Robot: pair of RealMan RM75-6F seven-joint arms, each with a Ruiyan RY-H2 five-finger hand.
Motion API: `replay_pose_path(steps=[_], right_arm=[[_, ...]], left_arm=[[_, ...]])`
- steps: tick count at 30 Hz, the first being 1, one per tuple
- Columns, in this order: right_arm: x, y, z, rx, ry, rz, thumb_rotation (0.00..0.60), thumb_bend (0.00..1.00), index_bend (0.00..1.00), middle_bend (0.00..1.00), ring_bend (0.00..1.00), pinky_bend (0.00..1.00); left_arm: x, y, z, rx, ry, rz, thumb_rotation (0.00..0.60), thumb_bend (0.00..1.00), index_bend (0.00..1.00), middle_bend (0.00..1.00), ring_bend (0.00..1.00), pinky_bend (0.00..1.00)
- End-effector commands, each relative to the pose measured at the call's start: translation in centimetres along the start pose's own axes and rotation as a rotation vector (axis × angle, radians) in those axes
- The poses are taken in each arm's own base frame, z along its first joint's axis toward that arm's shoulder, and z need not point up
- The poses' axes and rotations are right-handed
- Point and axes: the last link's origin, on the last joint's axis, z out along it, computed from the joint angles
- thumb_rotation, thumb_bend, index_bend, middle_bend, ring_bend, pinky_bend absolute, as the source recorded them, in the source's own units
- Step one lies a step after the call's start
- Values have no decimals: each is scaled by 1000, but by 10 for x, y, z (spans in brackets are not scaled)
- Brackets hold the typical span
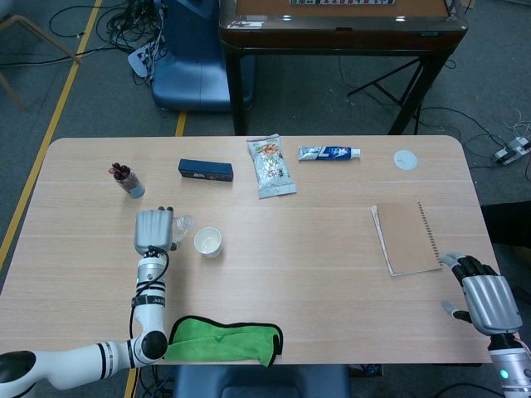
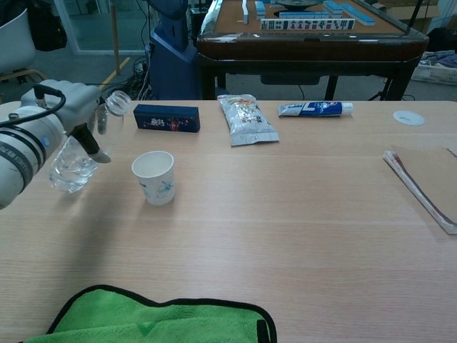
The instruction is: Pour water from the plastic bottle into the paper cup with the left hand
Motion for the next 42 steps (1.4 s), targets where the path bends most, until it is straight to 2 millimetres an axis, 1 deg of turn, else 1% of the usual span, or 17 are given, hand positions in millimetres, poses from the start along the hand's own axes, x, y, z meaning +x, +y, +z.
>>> replay_pose_path(steps=[1,5,7,12,16,29,42], right_arm=[[0,0,0,1,0,0,600,11,254,229,210,390],[0,0,0,0,-1,0,600,12,254,229,210,390],[0,0,0,-1,-1,0,600,12,254,229,210,390],[-1,0,0,-1,-4,-2,600,11,254,229,210,390],[-1,0,0,-1,-5,-3,600,12,254,229,210,390],[-2,-1,0,0,-8,-7,600,11,254,229,210,390],[-4,-2,1,1,-12,-11,600,12,254,229,210,390]], left_arm=[[1,0,-2,-7,-17,-47,600,0,557,612,579,743],[1,-1,-3,-7,-56,-129,600,0,557,612,580,743],[1,-2,-2,-12,-57,-141,600,0,557,612,580,743],[0,-6,-2,-28,-16,-200,600,0,558,613,580,743],[-1,-9,-2,-31,6,-282,600,0,558,613,581,743],[-9,-24,0,17,-26,-378,600,0,558,613,581,743],[-15,-40,0,60,-34,-596,600,0,559,613,582,744]])
